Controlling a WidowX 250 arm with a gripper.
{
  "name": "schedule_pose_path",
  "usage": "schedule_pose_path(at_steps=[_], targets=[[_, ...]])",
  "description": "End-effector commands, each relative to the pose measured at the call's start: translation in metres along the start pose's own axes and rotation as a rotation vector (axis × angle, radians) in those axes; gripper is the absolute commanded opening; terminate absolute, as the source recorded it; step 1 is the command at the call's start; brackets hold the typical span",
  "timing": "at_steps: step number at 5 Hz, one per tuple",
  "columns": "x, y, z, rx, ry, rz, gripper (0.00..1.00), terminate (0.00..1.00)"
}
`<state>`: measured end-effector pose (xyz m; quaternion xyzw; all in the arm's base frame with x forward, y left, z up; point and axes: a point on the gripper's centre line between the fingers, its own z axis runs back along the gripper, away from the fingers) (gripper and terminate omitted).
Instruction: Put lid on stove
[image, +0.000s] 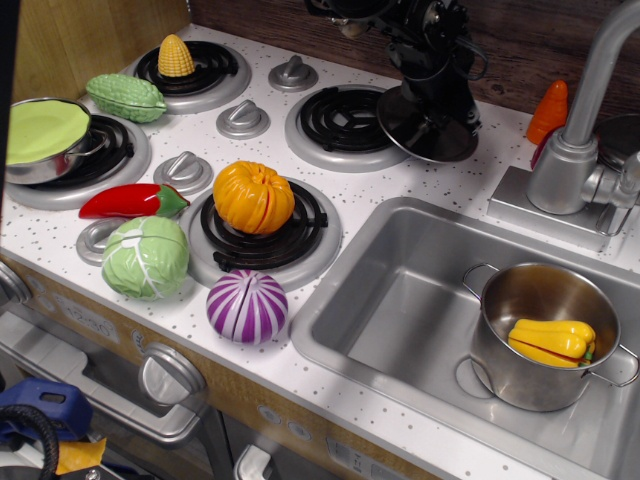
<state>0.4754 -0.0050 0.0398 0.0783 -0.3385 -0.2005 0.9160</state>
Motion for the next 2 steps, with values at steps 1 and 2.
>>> schedule_pose_path(at_steps=[1, 2], targets=[[0.020, 0.044, 0.034, 0.050, -0.092, 0.001, 0.00, 0.00], [0.010, 0.060, 0.033, 0.054, -0.099, -0.018, 0.00, 1.00]])
